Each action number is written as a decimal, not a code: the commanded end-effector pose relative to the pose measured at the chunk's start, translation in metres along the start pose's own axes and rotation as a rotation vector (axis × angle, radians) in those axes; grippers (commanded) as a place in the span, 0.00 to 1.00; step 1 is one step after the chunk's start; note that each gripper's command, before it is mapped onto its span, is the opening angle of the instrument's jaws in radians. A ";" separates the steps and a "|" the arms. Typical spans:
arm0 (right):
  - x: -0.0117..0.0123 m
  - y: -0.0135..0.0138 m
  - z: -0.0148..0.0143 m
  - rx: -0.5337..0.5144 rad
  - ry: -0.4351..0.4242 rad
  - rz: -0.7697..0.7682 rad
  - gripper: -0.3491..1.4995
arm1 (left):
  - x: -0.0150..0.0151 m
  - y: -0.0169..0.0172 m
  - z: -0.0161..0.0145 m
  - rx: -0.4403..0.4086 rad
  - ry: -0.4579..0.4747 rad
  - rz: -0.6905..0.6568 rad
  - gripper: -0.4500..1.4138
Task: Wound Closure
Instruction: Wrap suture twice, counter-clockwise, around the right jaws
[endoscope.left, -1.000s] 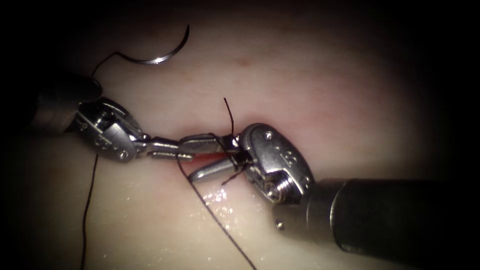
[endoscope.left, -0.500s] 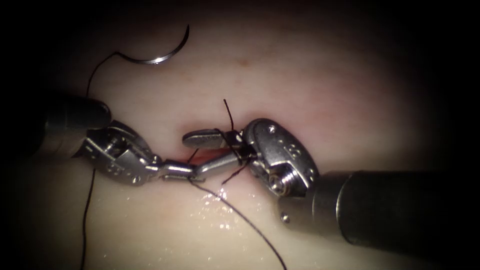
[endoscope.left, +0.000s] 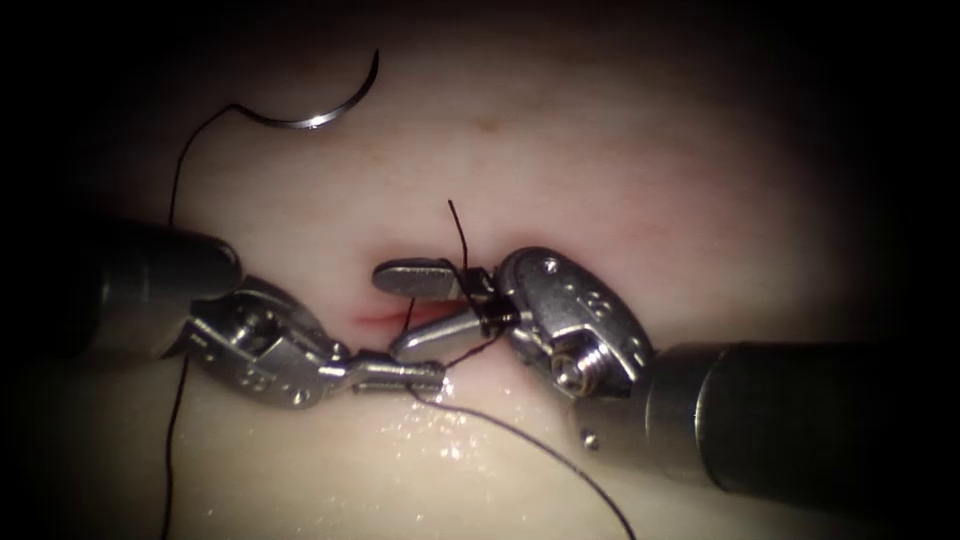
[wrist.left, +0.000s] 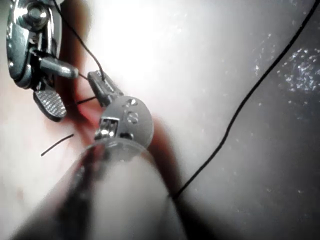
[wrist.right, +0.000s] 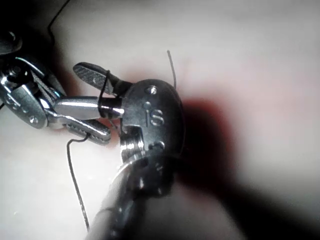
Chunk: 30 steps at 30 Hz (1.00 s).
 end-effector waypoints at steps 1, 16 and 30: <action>-0.0009 -0.0003 0.0006 -0.045 0.002 -0.006 0.64 | -0.0003 0.0006 0.0008 0.004 -0.015 -0.001 0.00; -0.0006 -0.0009 -0.0017 -0.489 -0.082 -0.116 0.52 | 0.0012 0.0008 0.0006 0.021 -0.092 -0.024 0.00; -0.0018 0.0030 -0.0034 -0.619 -0.111 -0.120 0.56 | 0.0002 -0.0020 0.0005 0.039 -0.153 -0.123 0.00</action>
